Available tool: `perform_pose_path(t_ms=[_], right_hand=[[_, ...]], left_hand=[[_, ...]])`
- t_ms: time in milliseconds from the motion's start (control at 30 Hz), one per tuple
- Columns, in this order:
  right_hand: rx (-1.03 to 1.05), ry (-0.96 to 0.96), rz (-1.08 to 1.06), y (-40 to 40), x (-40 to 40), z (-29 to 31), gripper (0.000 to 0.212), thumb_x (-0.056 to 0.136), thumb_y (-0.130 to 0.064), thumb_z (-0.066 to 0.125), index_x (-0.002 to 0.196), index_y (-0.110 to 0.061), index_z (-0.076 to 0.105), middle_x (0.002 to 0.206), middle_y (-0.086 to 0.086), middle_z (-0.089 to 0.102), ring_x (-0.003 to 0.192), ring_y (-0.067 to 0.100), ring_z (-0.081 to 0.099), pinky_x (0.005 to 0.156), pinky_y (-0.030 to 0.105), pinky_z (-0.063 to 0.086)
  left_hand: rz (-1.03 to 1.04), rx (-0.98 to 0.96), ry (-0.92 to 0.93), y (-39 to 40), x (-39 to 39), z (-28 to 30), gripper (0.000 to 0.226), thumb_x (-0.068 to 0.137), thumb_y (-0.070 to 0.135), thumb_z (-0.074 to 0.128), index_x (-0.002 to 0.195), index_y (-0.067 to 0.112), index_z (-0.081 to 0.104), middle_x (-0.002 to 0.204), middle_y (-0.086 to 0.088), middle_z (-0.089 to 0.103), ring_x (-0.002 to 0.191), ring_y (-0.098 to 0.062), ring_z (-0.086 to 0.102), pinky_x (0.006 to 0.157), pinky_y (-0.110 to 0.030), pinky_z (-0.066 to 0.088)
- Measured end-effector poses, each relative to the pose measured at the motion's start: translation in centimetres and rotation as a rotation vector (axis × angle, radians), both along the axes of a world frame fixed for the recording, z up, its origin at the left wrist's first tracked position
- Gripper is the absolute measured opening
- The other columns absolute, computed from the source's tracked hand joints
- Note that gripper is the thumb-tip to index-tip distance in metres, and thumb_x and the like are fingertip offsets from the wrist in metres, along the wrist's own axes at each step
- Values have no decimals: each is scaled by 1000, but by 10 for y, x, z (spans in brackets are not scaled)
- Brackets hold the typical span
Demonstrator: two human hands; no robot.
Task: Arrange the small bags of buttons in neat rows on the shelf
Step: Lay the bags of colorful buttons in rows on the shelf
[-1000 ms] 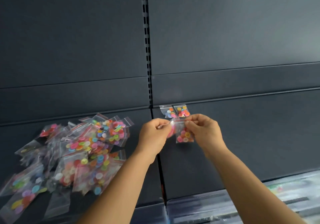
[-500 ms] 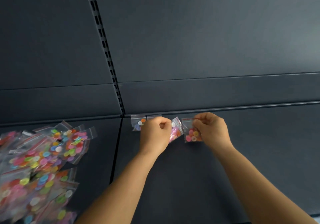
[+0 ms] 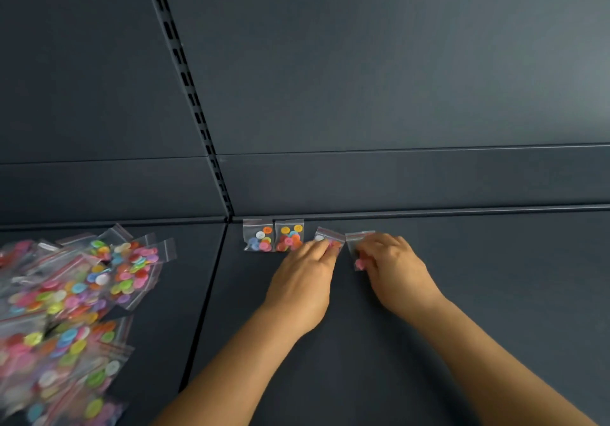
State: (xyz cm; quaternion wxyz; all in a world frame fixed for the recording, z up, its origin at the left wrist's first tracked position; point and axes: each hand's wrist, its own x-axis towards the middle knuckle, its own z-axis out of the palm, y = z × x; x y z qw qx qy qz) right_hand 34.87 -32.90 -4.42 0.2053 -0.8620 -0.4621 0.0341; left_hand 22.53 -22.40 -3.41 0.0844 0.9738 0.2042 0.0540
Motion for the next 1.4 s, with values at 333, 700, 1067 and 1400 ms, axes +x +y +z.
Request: perform_pose_path(t_ms=[333, 700, 1067, 1400], right_hand=[[-50, 71, 42, 18, -6, 2, 28, 100, -14, 34, 122, -16, 50, 151, -5, 31, 139, 15, 26, 107, 26, 31], [-366, 5, 159, 12, -21, 12, 55, 102, -30, 18, 150, -17, -7, 158, -2, -13, 145, 12, -14, 118, 30, -6], [-238, -22, 111, 12, -23, 16, 51, 101, -31, 25, 149, -15, 17, 158, 0, 16, 146, 15, 9, 117, 29, 5], [-72, -79, 194, 34, -68, 36, 53, 96, -39, 41, 144, -20, 29, 147, -2, 35, 135, 18, 30, 112, 30, 21]], left_hand=[[103, 24, 104, 2, 10, 2, 69, 93, 4, 40, 152, 10, 4, 159, -7, 6, 145, -24, 6, 118, -34, 4], [75, -19, 150, 4, 3, 2, 70, 96, 5, 35, 151, 14, -7, 160, -5, -8, 147, -23, -5, 117, -34, -4], [101, -15, 103, 1, 2, 7, 65, 98, 9, 36, 152, 15, 0, 160, -5, -1, 147, -24, -2, 117, -35, -5], [232, 13, -101, 15, -73, 30, 55, 99, 31, 41, 149, 21, 19, 154, 3, 22, 143, -15, 15, 116, -27, 13]])
